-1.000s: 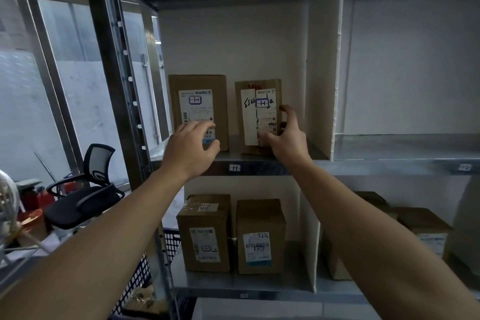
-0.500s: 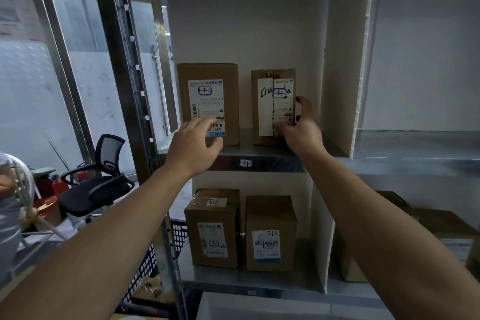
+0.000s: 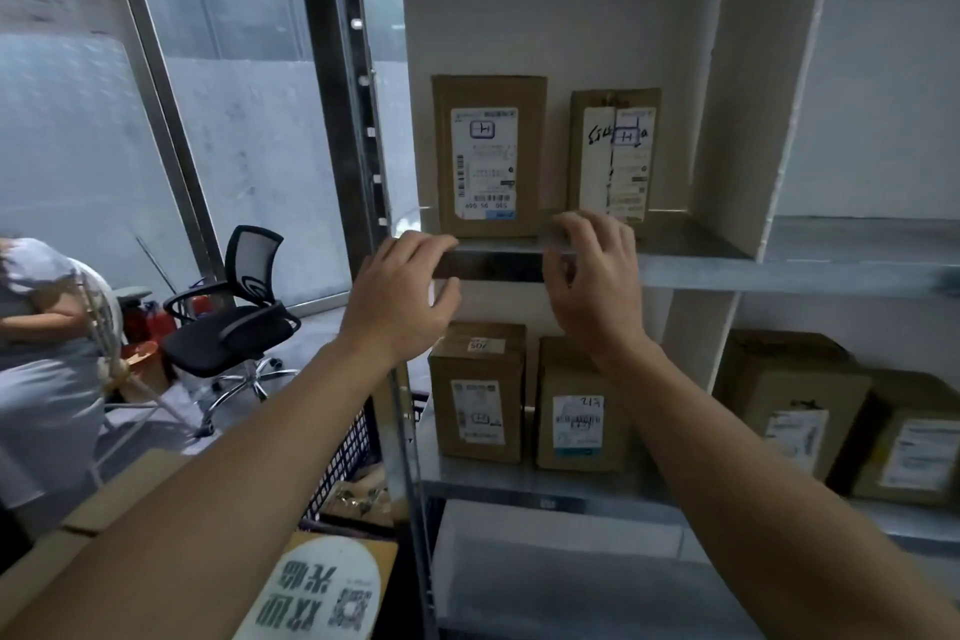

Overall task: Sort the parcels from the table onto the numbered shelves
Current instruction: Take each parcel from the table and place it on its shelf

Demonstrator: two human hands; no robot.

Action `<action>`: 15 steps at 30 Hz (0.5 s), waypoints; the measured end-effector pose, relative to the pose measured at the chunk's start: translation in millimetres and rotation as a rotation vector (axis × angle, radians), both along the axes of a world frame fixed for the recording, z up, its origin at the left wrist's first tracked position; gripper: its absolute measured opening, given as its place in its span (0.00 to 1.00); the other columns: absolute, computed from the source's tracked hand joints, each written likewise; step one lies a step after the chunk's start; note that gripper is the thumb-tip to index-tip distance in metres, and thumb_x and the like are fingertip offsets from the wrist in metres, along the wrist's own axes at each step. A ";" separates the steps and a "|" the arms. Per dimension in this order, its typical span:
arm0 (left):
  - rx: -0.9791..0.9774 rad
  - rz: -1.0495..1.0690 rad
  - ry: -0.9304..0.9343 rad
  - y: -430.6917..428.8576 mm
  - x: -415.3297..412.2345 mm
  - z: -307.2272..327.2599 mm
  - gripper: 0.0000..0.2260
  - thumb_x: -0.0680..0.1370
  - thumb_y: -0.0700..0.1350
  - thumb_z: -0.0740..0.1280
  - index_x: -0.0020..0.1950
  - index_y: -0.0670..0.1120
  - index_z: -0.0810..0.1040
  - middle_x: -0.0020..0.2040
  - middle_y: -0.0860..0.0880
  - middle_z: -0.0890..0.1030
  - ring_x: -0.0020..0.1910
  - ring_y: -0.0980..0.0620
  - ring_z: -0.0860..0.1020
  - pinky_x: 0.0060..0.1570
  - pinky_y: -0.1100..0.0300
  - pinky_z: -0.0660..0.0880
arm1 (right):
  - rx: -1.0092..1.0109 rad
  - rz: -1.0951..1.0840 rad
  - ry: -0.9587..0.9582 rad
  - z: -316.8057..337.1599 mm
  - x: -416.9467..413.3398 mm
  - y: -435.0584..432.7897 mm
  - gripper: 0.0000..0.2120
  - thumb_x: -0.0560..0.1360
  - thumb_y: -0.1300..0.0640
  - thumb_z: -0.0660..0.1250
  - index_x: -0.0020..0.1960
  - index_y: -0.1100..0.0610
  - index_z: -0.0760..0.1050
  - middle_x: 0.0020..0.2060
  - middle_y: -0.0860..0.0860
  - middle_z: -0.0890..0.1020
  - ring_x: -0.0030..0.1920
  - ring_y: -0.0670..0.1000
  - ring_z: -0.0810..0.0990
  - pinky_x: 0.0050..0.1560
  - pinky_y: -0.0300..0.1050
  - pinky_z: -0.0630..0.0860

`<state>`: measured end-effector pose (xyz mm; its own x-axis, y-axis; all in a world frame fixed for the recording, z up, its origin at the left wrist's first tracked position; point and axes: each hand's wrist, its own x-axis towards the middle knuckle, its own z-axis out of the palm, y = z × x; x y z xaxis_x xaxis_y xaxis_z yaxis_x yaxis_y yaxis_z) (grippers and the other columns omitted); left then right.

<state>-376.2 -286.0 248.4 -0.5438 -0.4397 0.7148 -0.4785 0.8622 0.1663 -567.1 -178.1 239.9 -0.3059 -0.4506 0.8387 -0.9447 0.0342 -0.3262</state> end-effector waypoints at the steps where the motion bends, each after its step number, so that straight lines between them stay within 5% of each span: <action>1: -0.002 0.014 0.007 0.3 13.1 -6.5 0.17 0.77 0.48 0.65 0.66 0.47 0.74 0.60 0.48 0.77 0.60 0.48 0.73 0.59 0.50 0.72 | 0.032 0.006 0.054 -7.4 13.5 -2.4 0.16 0.80 0.53 0.64 0.66 0.57 0.74 0.64 0.56 0.76 0.65 0.57 0.71 0.64 0.53 0.71; 9: 0.078 0.233 -0.009 3.4 146.4 -75.1 0.18 0.75 0.48 0.64 0.64 0.45 0.76 0.58 0.46 0.78 0.57 0.44 0.74 0.58 0.50 0.71 | 0.384 0.195 0.204 -84.7 130.6 -32.7 0.17 0.79 0.48 0.61 0.65 0.54 0.74 0.62 0.55 0.76 0.63 0.57 0.73 0.60 0.57 0.74; 15: 0.291 0.505 -0.154 10.9 251.2 -138.9 0.20 0.75 0.52 0.62 0.65 0.48 0.75 0.60 0.47 0.75 0.60 0.43 0.72 0.60 0.47 0.71 | 0.674 0.360 0.253 -145.7 216.4 -61.4 0.21 0.81 0.45 0.60 0.71 0.52 0.70 0.69 0.54 0.72 0.70 0.58 0.68 0.66 0.57 0.67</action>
<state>-125.0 -275.1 109.5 -0.3049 -0.8361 0.4560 -0.8542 0.4519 0.2574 -350.7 -239.5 94.2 0.1172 -0.9192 0.3759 -0.9777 -0.1733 -0.1188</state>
